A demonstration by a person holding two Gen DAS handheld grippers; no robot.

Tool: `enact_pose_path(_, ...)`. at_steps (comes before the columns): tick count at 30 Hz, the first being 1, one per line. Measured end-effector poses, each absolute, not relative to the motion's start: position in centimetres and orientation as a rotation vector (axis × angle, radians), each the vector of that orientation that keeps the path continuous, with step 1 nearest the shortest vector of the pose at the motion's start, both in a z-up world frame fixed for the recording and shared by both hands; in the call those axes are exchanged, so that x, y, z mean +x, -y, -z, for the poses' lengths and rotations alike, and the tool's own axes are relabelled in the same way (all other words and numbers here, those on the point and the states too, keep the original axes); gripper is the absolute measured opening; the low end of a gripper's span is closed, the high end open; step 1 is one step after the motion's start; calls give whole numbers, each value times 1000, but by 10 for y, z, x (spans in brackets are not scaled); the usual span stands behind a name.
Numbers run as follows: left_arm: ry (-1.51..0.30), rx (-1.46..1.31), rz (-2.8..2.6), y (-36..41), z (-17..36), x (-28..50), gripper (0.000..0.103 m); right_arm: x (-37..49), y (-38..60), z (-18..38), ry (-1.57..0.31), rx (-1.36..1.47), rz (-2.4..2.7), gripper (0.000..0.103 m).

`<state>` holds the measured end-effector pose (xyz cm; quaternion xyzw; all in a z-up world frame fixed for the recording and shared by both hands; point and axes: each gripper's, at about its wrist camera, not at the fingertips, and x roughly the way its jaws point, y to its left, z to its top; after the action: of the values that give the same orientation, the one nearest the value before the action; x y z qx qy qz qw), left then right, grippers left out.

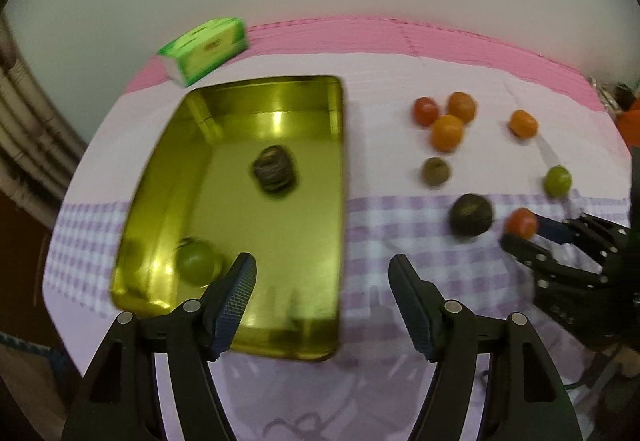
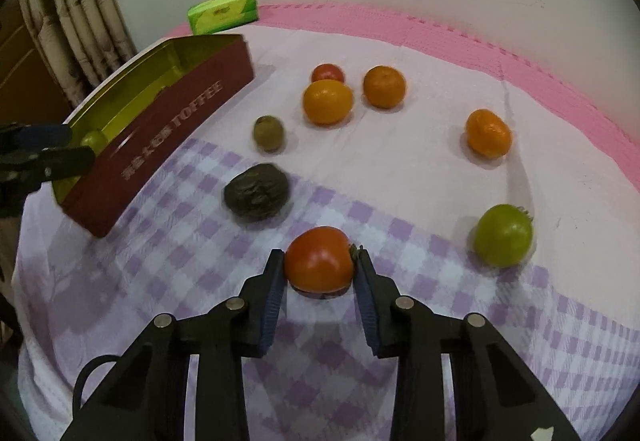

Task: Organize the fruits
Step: 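Grasp a red tomato with the right tool while the left tool grasps another dark fruit, then carry the dark brown fruit into the tin and open the left tool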

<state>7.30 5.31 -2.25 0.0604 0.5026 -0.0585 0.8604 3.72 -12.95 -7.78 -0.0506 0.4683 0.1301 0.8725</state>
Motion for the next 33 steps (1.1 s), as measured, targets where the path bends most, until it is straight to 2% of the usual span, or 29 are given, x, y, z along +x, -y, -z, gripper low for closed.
enact_pose_path(13,-1088,96,275,15,46,91,69,74,183,81,-871,-74,-81,31)
enact_pose_path(24,-1144,80,302,44,71,113,68,73,187,80,-867,-55,-77,32)
enact_pose_path(25,-1147,79,294,46,73,116,66,73,187,80,-867,-55,-77,32)
enact_pose_path(28,-1159,69,301,46,76,120,49,72,187,80,-867,-55,-77,32)
enact_pose_path(30,-1150,72,298,46,75,119,41,74,185,80,-867,-56,-77,32)
enact_pose_path(33,-1149,86,291,44,75,117,40,73,186,80,-867,-55,-77,32)
